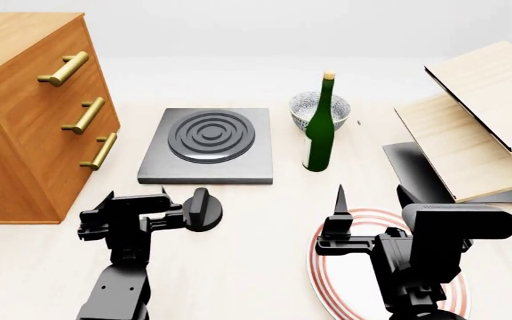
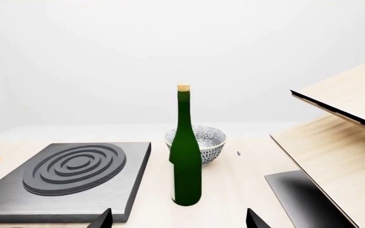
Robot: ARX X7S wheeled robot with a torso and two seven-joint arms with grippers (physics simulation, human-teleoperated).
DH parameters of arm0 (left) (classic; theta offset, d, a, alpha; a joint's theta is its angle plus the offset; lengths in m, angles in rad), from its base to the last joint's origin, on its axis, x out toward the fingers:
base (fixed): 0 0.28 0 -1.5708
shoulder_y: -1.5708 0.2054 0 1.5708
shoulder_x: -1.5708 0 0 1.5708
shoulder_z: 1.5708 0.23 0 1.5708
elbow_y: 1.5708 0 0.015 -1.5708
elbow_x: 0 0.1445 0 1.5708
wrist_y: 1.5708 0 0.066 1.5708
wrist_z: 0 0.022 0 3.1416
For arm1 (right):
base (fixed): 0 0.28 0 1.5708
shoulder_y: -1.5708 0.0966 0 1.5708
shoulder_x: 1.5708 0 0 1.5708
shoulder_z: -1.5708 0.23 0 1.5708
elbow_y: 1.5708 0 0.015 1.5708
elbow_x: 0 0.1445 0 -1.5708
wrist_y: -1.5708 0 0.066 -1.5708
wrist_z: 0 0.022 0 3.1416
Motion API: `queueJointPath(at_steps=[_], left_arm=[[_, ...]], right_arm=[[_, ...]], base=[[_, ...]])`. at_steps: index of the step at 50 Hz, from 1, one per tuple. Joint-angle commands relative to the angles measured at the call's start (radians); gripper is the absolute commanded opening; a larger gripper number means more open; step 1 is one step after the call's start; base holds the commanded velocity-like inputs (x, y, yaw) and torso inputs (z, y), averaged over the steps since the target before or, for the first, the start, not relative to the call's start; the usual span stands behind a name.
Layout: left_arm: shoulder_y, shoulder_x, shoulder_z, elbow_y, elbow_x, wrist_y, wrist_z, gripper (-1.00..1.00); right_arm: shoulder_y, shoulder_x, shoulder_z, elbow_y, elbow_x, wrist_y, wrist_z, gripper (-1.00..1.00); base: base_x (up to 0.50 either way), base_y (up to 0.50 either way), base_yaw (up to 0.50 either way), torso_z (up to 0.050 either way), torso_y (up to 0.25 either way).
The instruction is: Turn on the stove.
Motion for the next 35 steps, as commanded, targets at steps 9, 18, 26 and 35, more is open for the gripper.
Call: queueJointPath(at_steps=[9,18,26,35], left_arm=[[-0.063,0.051,0.051,-0.212,0.027,0.119,-0.027,1.0],[-0.06,0.077,0.081,-0.249,0.029,0.137,-0.027,1.0],[-0.012,0.083,0.112,-0.132,0.019,0.072,-0.015,1.0],[0.005,0.089,0.141,-0.088,0.003,0.037,-0.007,1.0]], right_arm=[[0.0,0.007,-0.003,-0.003,0.019,-0.001,0.01,1.0],[-0.005,0.011,-0.007,0.002,0.022,-0.012,0.014,1.0],[-0.006,0.014,-0.011,0.009,0.024,-0.02,0.018,1.0],[-0.007,0.019,-0.012,0.009,0.031,-0.022,0.023,1.0]], base=[[0.0,0.0,0.0,0.0,0.0],[0.0,0.0,0.0,0.0,0.0],[0.0,0.0,0.0,0.0,0.0],[0.0,0.0,0.0,0.0,0.0]])
